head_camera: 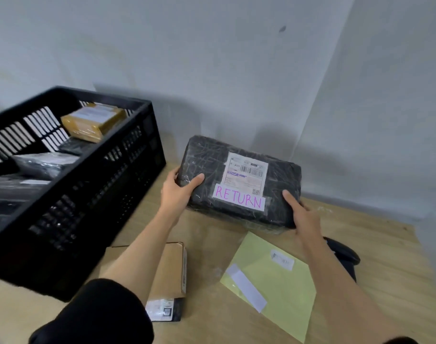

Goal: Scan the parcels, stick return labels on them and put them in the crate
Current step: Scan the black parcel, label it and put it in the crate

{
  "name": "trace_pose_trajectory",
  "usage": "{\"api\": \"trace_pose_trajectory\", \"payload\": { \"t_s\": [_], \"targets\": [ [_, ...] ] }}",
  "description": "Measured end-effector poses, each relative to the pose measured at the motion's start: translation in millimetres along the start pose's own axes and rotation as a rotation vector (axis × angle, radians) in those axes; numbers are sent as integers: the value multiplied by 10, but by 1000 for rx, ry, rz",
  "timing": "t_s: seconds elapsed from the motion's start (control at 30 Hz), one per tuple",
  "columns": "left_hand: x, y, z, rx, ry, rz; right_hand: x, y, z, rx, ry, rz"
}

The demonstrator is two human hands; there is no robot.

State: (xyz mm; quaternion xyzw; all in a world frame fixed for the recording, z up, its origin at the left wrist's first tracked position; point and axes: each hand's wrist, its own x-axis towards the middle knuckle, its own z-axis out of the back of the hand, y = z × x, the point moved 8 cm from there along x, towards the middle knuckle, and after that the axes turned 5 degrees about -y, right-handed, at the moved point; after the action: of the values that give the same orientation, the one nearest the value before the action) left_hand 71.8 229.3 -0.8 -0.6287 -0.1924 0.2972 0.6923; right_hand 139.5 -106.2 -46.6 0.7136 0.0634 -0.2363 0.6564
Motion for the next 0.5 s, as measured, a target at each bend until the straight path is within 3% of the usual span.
{"api": "trace_pose_trajectory", "payload": {
  "t_s": [0.1,0.2,0.37,0.5],
  "targets": [
    [-105,-306,389,61,-105,-73,-332,-57,-341,195,247,-135],
    [-193,-515,767,59,-162,-107,-655,-51,-625,283,384,-217],
    [-213,-880,1385,-25,-218,-166,-1031,223,-1058,229,373,-134],
    [-217,-1135,2067,59,-403,-303,-1321,418,-1616,243,315,-46]
  ]
}}
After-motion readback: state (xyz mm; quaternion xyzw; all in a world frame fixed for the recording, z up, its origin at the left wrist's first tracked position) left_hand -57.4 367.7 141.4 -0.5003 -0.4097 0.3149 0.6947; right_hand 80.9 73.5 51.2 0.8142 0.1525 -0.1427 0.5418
